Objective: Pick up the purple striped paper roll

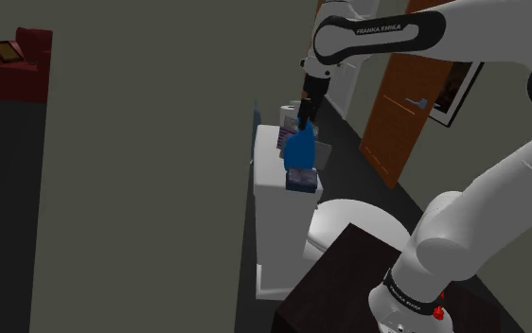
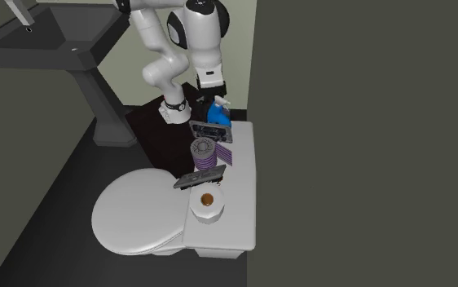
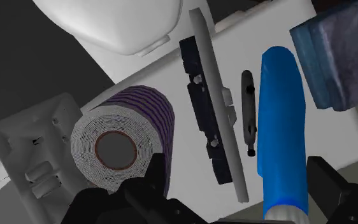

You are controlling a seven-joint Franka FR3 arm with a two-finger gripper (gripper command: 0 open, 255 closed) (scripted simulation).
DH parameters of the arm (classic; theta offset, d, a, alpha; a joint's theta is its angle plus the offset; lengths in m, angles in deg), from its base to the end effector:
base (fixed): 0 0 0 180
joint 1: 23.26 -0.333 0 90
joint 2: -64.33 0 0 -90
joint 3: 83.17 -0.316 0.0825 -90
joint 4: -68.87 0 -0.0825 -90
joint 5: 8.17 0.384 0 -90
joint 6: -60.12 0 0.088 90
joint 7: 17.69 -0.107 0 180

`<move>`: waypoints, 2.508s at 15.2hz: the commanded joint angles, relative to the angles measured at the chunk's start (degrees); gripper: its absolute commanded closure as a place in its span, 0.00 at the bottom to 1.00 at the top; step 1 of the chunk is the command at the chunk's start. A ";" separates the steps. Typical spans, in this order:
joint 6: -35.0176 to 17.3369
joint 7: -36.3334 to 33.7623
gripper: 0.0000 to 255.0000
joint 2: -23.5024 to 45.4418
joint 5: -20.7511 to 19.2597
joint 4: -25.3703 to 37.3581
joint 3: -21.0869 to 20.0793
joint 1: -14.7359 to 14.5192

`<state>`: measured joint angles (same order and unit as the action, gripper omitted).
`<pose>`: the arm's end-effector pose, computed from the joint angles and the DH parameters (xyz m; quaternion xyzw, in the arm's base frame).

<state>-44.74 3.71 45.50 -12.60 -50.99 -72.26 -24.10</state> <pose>0.4553 -0.0968 0.5622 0.9933 0.1114 0.0279 0.0151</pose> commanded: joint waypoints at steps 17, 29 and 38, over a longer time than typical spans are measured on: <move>-6.19 15.94 0.00 21.87 3.10 10.49 3.91 0.43; -4.71 15.92 1.00 21.55 3.02 11.67 3.94 0.37; 2.07 15.97 1.00 20.74 2.86 17.66 3.92 0.32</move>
<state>-43.62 19.56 66.22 -9.75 -34.31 -68.39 -23.83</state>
